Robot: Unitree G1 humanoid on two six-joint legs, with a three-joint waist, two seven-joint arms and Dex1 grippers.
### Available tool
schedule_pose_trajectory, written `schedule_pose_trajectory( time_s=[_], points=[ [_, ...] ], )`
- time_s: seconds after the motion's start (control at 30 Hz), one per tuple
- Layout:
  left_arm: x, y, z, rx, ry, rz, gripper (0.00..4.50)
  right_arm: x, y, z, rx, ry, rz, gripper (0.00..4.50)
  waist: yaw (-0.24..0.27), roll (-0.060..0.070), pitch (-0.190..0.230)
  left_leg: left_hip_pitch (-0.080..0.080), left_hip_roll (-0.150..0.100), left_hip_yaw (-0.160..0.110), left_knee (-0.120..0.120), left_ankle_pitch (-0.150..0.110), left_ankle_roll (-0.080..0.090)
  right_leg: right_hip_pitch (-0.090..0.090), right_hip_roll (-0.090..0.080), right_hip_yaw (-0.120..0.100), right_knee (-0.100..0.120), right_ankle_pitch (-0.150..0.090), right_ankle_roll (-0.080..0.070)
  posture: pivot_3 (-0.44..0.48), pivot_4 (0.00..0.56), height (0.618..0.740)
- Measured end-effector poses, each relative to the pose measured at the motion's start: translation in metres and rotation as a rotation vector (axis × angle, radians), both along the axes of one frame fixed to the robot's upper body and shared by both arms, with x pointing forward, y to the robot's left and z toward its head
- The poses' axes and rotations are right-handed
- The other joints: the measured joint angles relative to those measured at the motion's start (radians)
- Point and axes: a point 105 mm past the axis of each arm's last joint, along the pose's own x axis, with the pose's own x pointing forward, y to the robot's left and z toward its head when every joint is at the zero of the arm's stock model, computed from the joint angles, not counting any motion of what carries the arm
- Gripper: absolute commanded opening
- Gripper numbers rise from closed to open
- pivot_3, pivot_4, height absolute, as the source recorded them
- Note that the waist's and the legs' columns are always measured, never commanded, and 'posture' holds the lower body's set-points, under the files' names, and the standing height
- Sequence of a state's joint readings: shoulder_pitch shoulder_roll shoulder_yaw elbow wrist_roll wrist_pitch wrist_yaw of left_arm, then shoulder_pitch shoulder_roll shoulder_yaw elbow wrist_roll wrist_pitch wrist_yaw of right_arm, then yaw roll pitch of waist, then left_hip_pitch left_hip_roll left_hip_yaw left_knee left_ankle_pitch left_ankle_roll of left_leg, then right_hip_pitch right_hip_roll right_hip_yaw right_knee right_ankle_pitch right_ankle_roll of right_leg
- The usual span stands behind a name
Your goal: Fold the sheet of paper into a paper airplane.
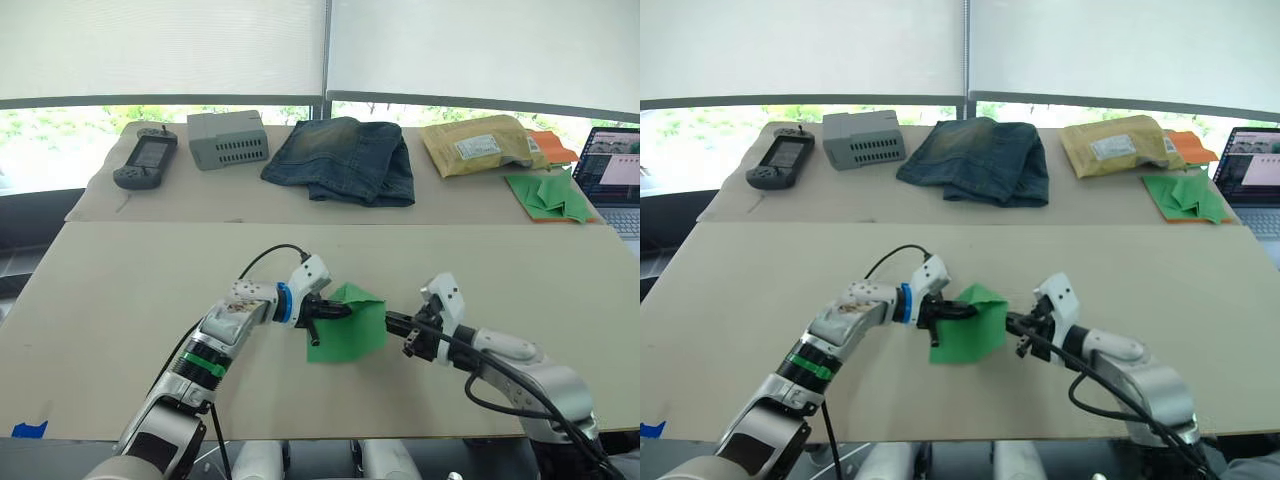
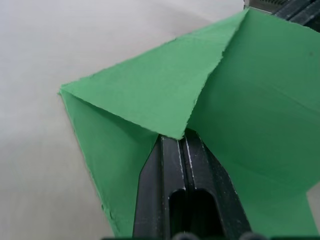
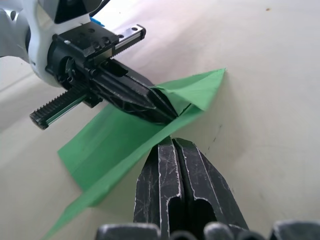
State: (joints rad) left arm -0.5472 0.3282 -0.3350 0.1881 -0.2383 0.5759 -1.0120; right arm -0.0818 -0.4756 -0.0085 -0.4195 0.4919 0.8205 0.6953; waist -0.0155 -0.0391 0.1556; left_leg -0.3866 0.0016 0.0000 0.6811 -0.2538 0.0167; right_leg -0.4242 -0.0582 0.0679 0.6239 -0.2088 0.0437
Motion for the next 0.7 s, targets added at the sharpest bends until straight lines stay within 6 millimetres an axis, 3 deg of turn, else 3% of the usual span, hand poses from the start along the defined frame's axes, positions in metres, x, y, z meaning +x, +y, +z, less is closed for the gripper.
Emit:
schedule_pose_trajectory(
  time_s=[0.4,0.53,0.7],
  points=[
    [-0.01,0.026,0.024,-0.044,0.059,0.045,0.03,0.01,0.004,-0.006,0.006,-0.002,0.003,0.0,-0.002,0.0,0.0,0.0,0.0,-0.001,0.0,0.0,0.0,-0.001,-0.001,0.0,0.001,0.0,0.0,0.0,0.15,0.728],
    [0.003,0.033,0.04,-0.12,0.027,0.126,0.03,0.011,0.006,-0.004,0.005,-0.009,0.011,0.0,-0.001,0.0,0.0,0.0,0.0,-0.001,0.0,0.0,0.0,-0.001,0.0,0.0,0.001,0.0,0.0,0.0,0.15,0.728],
    [0.014,0.017,0.043,-0.158,0.0,0.154,0.03,0.01,0.014,-0.005,0.003,-0.006,0.038,0.0,0.001,0.0,0.0,0.0,-0.001,-0.001,0.0,0.0,0.0,-0.001,-0.001,0.0,0.0,0.001,-0.001,0.0,0.15,0.728]
  ],
)
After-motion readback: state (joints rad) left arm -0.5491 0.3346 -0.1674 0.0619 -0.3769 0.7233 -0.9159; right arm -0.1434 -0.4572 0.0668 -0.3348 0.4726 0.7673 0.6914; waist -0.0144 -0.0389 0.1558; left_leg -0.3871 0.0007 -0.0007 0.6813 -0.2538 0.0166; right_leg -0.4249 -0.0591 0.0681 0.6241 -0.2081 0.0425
